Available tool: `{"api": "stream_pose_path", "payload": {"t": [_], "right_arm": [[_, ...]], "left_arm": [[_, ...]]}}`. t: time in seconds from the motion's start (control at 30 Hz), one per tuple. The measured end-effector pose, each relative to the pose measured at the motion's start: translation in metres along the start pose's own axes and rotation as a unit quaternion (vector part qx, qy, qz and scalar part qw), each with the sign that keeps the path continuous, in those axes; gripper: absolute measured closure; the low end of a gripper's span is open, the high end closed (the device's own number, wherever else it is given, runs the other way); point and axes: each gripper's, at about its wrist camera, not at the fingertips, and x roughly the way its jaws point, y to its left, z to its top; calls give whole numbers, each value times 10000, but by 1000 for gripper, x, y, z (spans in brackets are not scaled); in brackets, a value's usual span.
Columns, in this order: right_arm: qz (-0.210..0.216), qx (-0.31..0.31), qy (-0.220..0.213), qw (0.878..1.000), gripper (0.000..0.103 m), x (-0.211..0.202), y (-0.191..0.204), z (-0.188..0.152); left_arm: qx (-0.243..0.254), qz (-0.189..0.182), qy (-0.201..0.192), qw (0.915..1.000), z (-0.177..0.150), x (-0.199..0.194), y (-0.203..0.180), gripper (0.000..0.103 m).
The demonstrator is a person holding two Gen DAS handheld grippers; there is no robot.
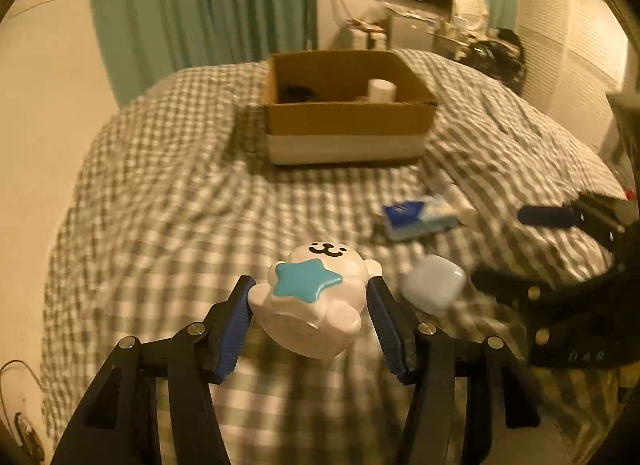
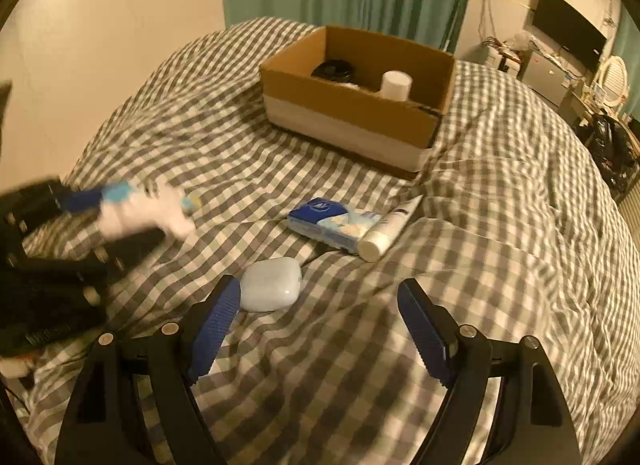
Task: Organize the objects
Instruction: 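Grasp the white star plush with the left tool while the right tool grasps the earbud case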
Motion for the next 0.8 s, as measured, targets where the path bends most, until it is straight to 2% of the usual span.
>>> {"api": "stream_pose_path", "payload": {"t": [0.33, 0.47, 0.63, 0.8], "right_arm": [[104, -694, 646, 9954, 29, 55, 34, 10], [122, -876, 1010, 9909, 45, 78, 41, 6], [-24, -942, 1048, 9900, 52, 79, 45, 4], [-49, -984, 940, 9907, 52, 73, 46, 2]], "left_arm": [[-213, 68, 63, 9997, 0, 11, 19, 44], [-215, 37, 75, 9997, -2, 12, 19, 44], [-205, 23, 60, 9998, -2, 11, 17, 44], [-209, 43, 36, 9998, -3, 8, 17, 44]]}}
